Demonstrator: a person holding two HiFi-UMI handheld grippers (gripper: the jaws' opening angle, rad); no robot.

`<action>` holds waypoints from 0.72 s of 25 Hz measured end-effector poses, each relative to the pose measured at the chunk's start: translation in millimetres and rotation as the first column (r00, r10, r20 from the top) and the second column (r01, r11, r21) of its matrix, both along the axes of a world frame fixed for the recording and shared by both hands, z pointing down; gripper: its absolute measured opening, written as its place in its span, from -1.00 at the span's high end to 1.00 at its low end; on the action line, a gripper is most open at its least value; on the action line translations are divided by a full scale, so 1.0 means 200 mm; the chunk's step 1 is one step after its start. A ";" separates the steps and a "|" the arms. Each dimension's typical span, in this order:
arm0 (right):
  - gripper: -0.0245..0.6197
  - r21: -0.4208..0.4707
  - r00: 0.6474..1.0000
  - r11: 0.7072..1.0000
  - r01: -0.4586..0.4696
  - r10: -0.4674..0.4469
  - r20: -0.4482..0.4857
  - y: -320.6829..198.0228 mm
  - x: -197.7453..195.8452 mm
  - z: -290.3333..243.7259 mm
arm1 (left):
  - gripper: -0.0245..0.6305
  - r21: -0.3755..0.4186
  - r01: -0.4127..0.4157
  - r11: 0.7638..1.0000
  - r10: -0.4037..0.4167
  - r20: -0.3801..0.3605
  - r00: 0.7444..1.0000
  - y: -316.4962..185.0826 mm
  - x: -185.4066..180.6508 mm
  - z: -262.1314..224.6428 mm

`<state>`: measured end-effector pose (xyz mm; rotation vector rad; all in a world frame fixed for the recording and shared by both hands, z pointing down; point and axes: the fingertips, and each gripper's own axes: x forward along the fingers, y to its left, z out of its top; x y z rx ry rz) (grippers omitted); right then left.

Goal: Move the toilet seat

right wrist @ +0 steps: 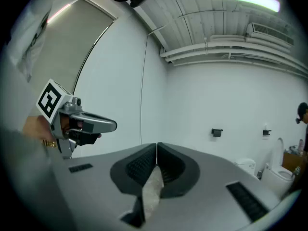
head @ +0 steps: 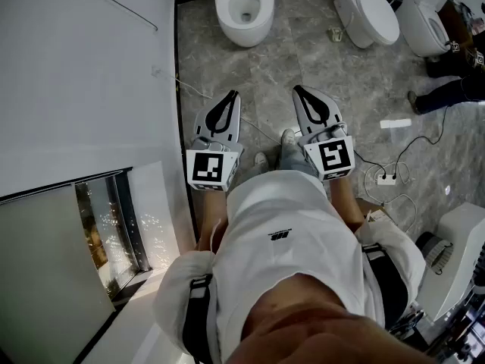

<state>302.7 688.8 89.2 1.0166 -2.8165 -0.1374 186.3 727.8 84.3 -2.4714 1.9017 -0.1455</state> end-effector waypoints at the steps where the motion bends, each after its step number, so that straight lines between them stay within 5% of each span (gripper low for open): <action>1: 0.82 0.007 1.000 1.000 -0.001 0.001 -0.001 0.00 -0.02 0.00 | 0.81 0.002 0.001 1.000 -0.001 0.000 1.000 0.00 -0.02 0.00; 18: 0.82 0.030 0.999 0.999 -0.032 0.032 -0.005 -0.19 -0.17 0.01 | 0.81 -0.010 0.014 1.000 -0.014 -0.023 1.000 -0.20 -0.21 0.06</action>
